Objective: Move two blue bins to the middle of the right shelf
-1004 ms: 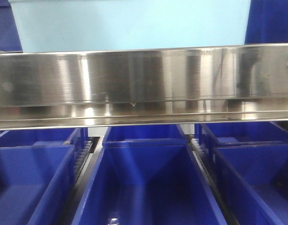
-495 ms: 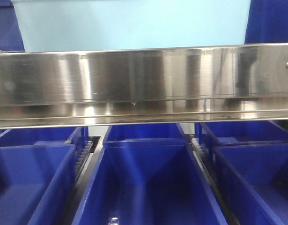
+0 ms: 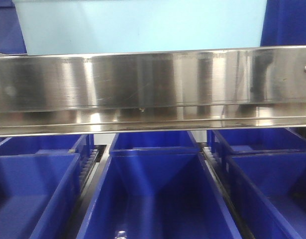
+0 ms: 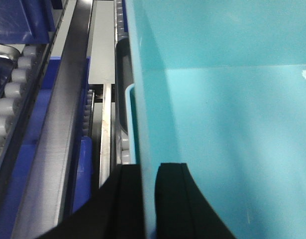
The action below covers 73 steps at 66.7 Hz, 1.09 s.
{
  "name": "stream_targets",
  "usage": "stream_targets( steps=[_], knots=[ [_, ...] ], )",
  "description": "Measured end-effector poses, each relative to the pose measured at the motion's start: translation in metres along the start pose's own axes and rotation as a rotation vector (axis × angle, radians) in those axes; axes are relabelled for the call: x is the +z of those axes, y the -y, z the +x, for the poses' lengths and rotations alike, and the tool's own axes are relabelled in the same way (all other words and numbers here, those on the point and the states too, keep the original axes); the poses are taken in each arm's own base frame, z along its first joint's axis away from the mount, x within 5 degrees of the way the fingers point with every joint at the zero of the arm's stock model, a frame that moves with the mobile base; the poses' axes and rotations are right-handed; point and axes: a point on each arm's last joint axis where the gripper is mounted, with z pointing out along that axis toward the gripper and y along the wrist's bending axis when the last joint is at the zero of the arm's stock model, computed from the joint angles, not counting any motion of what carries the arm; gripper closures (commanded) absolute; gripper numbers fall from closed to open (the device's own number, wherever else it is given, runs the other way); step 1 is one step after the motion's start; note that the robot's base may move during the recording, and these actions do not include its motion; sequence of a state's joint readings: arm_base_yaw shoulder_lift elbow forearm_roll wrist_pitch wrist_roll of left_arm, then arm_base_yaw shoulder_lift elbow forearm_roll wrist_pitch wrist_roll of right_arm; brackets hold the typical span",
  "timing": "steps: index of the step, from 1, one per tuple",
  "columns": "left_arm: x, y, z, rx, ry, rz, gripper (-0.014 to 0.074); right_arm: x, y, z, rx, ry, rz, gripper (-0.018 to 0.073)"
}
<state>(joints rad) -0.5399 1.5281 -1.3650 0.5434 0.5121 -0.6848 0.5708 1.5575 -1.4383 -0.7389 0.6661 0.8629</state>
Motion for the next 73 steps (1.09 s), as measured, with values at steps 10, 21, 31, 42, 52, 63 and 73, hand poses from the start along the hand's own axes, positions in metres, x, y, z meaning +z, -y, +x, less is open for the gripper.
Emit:
stream_targets(
  steps=[10,21,31,42,52,63,73],
  knots=[
    [0.0003,-0.0004,0.0002,0.009,0.004,-0.005,0.0707,0.0028,-0.0011,0.0023,-0.005,-0.004,-0.002,0.0721],
    [0.0012,-0.0004,0.0005,0.011,0.003,-0.006,0.0707,0.0043,-0.0015,0.0043,-0.013,-0.004,-0.005,0.0721],
    [0.0012,-0.0004,0.0005,0.011,0.003,-0.006,0.0707,0.0048,-0.0011,0.0042,-0.015,-0.001,-0.007,0.0721],
    [0.0012,-0.0004,0.0005,0.011,0.003,-0.006,0.0666,0.0048,-0.0003,0.0049,-0.015,-0.008,0.002,0.0721],
    [0.0012,-0.0006,0.0004,0.014,0.004,-0.008,0.0474,0.0032,0.0006,0.0028,-0.003,-0.014,0.011,0.0721],
    [0.001,0.0022,-0.0019,0.019,0.031,0.016,0.0286,0.0034,-0.0002,0.0032,-0.003,-0.017,0.01,0.0721],
    [0.0006,0.0043,-0.0024,0.02,0.039,0.027,0.0244,0.0034,-0.0003,0.0033,-0.001,-0.017,0.009,0.0657]
  ],
)
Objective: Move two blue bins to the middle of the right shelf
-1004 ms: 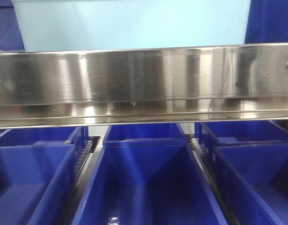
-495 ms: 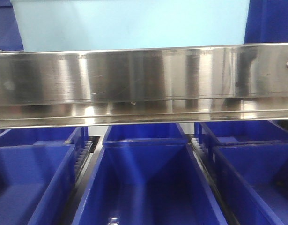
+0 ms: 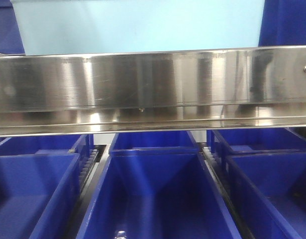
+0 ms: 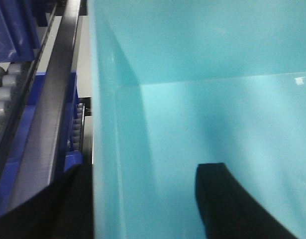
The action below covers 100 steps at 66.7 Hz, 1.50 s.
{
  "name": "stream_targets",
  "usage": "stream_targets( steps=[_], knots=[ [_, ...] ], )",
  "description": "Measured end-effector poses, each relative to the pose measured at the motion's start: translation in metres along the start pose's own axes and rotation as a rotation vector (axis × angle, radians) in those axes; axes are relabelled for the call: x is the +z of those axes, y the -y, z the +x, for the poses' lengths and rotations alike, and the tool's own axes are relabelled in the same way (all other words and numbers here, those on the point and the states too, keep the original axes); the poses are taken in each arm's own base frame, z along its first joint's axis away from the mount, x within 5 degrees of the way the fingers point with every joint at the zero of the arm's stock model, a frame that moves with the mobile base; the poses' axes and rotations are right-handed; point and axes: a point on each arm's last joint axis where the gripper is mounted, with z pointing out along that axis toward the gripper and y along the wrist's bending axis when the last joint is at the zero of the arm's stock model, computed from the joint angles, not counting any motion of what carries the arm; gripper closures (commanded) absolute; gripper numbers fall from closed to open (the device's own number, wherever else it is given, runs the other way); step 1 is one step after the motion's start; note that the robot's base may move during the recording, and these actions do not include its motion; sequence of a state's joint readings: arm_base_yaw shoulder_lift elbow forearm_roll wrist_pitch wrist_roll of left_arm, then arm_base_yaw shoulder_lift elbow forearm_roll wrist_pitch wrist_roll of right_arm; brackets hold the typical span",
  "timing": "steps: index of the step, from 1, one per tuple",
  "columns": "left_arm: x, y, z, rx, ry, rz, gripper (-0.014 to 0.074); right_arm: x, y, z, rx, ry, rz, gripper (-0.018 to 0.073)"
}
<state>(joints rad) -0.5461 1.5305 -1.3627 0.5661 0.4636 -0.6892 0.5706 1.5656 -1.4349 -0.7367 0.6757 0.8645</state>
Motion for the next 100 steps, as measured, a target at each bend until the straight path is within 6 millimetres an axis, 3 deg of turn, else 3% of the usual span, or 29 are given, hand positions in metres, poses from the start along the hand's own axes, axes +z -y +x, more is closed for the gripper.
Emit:
stream_targets(
  steps=[10,17,27,40,66,85,100],
  knots=[
    [0.0,0.0,-0.001,-0.001,0.002,0.0,0.0244,0.0,0.0,0.0,0.001,-0.004,0.002,0.0274],
    [-0.003,-0.001,-0.004,-0.005,0.002,-0.008,0.0244,-0.001,-0.002,0.001,0.003,-0.006,-0.003,0.0157],
    [-0.012,-0.002,-0.011,-0.011,0.022,-0.012,0.0246,-0.006,-0.001,-0.002,0.008,0.006,-0.008,0.0157],
    [-0.031,-0.009,-0.018,-0.058,-0.009,-0.053,0.0246,-0.031,0.007,-0.013,0.076,0.021,-0.028,0.0157],
    [-0.072,-0.011,-0.048,-0.123,-0.226,-0.079,0.0246,-0.073,0.012,-0.035,0.0,-0.225,-0.056,0.0192],
    [-0.058,-0.007,-0.045,-0.107,-0.372,-0.104,0.0246,-0.055,0.003,-0.035,-0.036,-0.352,-0.08,0.0221],
    [-0.052,-0.004,-0.045,-0.11,-0.403,-0.101,0.0246,-0.043,0.015,-0.037,0.029,-0.389,-0.084,0.0221]
  ],
)
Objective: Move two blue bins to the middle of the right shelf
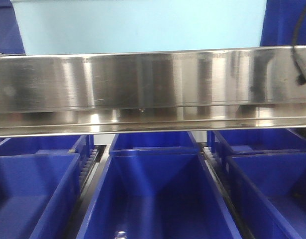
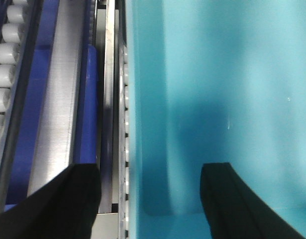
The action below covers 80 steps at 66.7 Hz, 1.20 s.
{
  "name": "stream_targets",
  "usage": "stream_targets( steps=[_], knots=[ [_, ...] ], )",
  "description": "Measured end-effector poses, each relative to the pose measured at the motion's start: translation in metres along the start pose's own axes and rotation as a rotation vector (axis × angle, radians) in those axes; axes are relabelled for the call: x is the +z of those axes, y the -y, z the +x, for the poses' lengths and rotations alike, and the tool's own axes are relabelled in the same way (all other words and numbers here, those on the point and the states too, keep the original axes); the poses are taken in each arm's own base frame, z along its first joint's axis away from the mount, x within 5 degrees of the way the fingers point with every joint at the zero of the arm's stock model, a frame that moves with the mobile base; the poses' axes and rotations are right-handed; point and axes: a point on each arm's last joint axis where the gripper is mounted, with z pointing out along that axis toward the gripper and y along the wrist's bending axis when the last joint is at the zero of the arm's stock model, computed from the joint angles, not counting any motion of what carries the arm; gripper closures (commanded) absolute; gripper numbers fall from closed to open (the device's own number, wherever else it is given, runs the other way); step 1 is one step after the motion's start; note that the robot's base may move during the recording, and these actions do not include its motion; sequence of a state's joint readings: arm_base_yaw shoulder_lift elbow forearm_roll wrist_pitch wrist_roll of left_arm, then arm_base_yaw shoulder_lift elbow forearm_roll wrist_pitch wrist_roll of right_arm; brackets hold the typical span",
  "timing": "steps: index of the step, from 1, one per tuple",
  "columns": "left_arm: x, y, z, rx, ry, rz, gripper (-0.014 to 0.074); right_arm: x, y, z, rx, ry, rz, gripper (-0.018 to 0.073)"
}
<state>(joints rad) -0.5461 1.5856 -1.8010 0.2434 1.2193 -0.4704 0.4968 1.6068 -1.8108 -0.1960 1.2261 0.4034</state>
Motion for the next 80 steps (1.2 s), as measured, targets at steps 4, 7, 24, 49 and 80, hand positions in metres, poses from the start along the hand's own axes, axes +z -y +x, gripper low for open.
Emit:
stream_targets(
  steps=[4,7,24,49,80],
  knots=[
    [0.003,0.001,0.0,0.002,-0.011,0.001,0.0246,0.0,0.001,0.0,0.001,-0.008,-0.011,0.0221],
    [0.006,0.002,0.001,0.001,-0.021,0.002,0.0246,0.002,0.001,0.0,-0.004,-0.015,-0.021,0.0221],
    [0.018,-0.006,-0.002,-0.029,-0.052,-0.012,0.0246,0.011,-0.005,0.001,-0.028,-0.055,-0.066,0.0221],
    [0.019,-0.007,-0.002,-0.046,-0.061,0.002,0.0246,0.028,-0.006,0.008,-0.037,-0.108,-0.051,0.0221],
    [0.042,-0.009,0.016,-0.027,-0.153,-0.034,0.0246,0.032,-0.006,0.011,-0.042,-0.126,-0.045,0.0221]
  ],
)
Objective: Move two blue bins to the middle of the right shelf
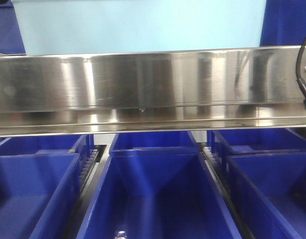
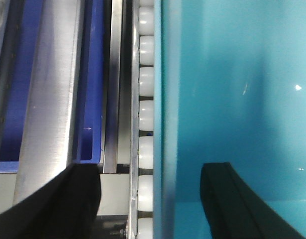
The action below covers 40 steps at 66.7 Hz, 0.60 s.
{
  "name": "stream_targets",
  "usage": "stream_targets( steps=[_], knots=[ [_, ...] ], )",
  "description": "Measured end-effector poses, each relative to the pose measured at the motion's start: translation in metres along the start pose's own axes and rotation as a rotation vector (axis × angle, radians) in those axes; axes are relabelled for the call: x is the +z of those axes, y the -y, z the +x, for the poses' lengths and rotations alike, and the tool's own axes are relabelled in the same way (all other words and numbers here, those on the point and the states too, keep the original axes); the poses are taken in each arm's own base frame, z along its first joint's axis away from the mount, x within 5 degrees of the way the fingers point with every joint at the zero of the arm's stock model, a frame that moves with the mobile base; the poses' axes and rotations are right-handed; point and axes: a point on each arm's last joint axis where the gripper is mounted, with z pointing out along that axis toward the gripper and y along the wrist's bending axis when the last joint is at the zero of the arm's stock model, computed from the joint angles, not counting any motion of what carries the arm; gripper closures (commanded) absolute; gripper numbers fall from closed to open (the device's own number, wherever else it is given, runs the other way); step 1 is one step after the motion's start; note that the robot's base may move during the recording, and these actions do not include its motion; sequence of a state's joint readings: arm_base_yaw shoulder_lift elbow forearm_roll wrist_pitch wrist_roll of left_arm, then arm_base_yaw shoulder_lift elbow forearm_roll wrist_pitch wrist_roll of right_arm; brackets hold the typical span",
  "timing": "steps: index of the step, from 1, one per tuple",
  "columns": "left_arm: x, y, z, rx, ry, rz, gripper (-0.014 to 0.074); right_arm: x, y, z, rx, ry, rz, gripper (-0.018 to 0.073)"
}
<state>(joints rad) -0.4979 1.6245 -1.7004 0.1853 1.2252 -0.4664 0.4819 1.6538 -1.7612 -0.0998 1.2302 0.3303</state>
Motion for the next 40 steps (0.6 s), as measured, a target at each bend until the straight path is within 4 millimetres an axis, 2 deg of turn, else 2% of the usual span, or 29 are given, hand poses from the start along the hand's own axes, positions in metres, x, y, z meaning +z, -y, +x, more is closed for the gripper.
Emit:
stream_targets(
  steps=[11,30,40],
  knots=[
    [0.001,0.0,0.0,0.0,-0.002,-0.001,0.0248,0.0,0.0,0.0,0.0,0.0,0.0,0.0221],
    [0.022,0.005,0.0,0.019,-0.051,-0.017,0.0249,0.001,0.0,0.0,-0.001,-0.001,0.002,0.0221],
    [0.023,0.006,0.0,0.017,-0.056,-0.01,0.0249,0.007,0.0,-0.001,-0.006,-0.012,0.016,0.0221]
  ],
)
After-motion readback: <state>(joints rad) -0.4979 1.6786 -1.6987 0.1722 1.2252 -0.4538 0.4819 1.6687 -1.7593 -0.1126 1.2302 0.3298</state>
